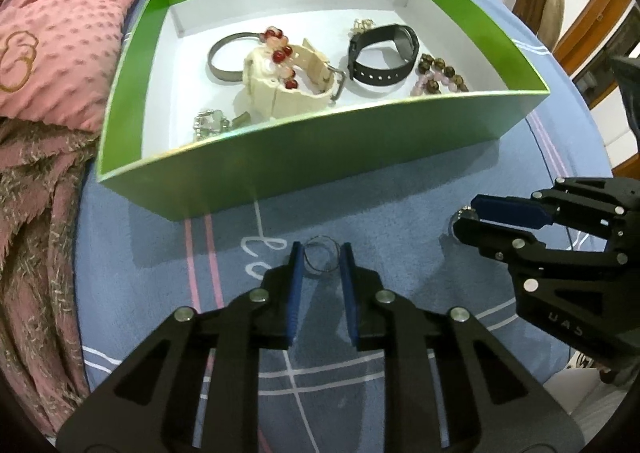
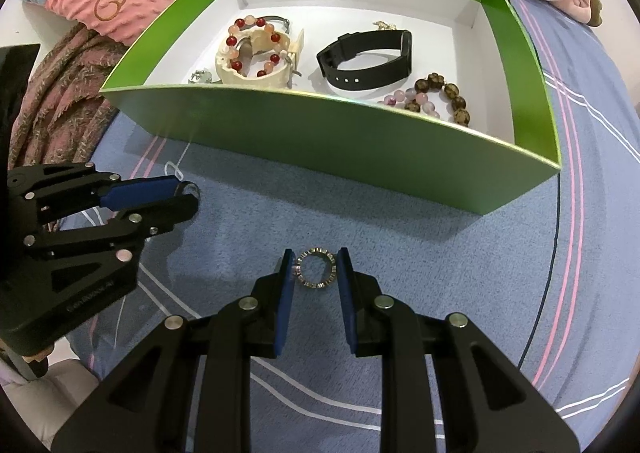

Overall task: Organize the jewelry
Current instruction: 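Carry both rings into the green box and open both tools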

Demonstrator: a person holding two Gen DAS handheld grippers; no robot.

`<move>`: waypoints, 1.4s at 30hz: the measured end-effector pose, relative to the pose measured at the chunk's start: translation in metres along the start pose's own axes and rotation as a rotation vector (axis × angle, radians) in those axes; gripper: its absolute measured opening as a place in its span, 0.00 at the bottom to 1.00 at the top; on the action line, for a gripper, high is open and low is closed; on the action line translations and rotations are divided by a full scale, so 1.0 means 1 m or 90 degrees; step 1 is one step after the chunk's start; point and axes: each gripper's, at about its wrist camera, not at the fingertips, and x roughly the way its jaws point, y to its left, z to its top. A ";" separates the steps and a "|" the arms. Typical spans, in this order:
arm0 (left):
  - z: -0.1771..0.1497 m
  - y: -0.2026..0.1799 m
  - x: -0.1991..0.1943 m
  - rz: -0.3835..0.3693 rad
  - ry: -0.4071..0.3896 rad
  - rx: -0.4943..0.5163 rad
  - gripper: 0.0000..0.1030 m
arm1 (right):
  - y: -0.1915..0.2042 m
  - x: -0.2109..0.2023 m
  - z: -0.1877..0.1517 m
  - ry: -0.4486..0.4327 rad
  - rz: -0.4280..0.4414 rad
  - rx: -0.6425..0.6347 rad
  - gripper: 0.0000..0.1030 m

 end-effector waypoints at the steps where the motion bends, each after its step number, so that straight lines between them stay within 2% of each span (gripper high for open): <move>1: 0.000 0.002 -0.003 -0.001 -0.004 -0.003 0.18 | 0.000 -0.001 0.000 -0.001 0.000 0.000 0.22; 8: -0.002 0.008 -0.032 0.006 -0.030 -0.008 0.18 | 0.003 -0.013 0.002 -0.019 0.000 -0.004 0.22; 14: -0.005 0.004 -0.041 0.015 -0.034 -0.007 0.18 | 0.002 -0.013 -0.001 -0.016 0.001 0.000 0.22; 35: 0.000 -0.001 -0.046 0.019 -0.040 -0.010 0.18 | 0.001 -0.007 -0.001 -0.004 0.005 0.000 0.22; 40: 0.016 0.007 -0.066 0.014 -0.070 -0.020 0.18 | 0.000 -0.035 0.009 -0.038 0.040 0.002 0.22; 42: 0.030 0.011 -0.081 0.018 -0.100 -0.020 0.18 | 0.001 -0.060 0.021 -0.076 0.053 -0.002 0.22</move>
